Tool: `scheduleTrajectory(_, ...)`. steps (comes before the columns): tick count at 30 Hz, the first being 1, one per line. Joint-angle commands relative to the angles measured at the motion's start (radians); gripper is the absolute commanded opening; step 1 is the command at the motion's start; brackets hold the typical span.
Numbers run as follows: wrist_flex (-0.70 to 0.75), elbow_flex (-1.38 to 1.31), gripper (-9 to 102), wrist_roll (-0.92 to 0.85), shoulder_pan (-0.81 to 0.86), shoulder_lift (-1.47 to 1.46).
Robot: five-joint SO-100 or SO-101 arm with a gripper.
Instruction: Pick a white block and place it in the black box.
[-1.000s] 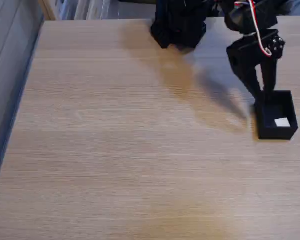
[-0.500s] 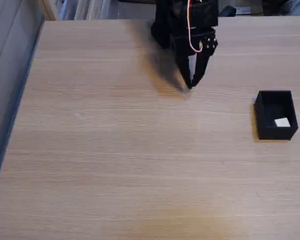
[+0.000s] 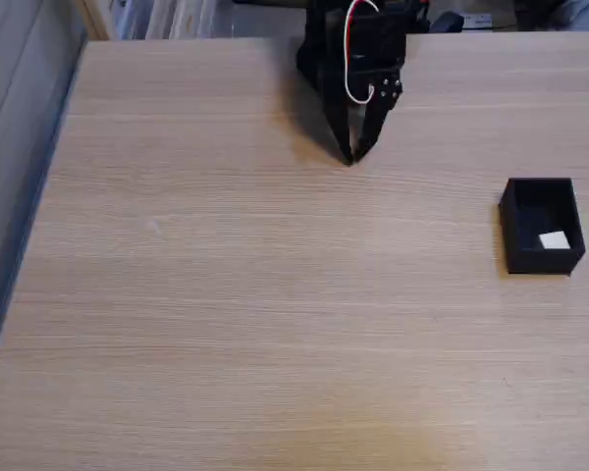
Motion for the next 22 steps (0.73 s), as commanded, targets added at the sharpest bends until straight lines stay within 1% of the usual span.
scheduleTrajectory(1,0.006,0.015,0,0.014,0.012,0.012)
scheduleTrajectory(12,0.002,0.015,0,0.051,0.000,0.012)
scheduleTrajectory(22,0.005,0.014,0,0.014,0.032,0.012)
